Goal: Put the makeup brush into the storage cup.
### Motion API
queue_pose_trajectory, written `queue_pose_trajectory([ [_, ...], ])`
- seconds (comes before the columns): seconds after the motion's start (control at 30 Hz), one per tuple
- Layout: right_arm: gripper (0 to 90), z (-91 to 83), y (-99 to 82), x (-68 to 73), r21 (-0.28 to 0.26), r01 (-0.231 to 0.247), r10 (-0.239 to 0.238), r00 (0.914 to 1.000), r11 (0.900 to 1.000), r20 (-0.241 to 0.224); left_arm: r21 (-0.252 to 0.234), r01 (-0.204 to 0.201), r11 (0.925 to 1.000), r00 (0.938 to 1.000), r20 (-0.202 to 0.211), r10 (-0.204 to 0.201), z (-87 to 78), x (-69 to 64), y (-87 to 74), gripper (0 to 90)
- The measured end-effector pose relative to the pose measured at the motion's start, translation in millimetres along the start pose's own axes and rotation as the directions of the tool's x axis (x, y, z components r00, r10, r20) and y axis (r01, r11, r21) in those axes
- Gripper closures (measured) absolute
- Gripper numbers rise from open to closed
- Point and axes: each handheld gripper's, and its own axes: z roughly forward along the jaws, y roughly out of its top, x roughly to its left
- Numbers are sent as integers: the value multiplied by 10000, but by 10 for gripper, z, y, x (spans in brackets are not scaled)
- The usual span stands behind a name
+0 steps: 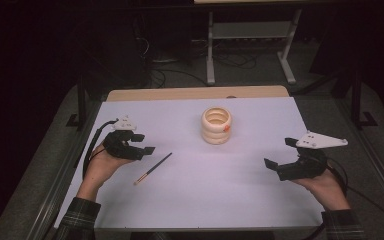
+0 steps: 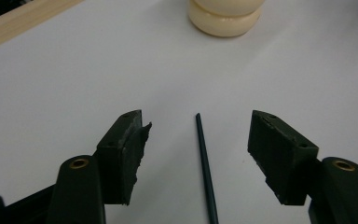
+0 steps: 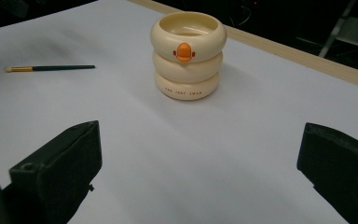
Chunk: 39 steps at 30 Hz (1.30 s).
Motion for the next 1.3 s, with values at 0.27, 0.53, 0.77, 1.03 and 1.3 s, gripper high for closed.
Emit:
queue_pose_trajectory([
  [0.27,0,1,-2,-3,25,-3,3,10000,10000,-10,434,143,9990,9999,-33,-142,9,-6,-13,426],
  [0.53,0,5,-7,-3,49,50,-50,10000,10000,-21,1020,217,9945,9997,63,-224,42,-18,-41,467],
  [0.77,0,8,-5,5,60,81,-81,10000,9999,-24,1425,247,9895,9994,190,-276,64,-20,-61,503],
  [1.03,0,12,-2,9,60,111,-111,9999,9999,-64,2056,283,9782,9985,407,-374,119,-28,-101,547],
  [1.3,0,15,-1,11,58,123,-123,9999,9999,-83,2639,170,9644,9987,428,-293,181,-42,-124,577],
])
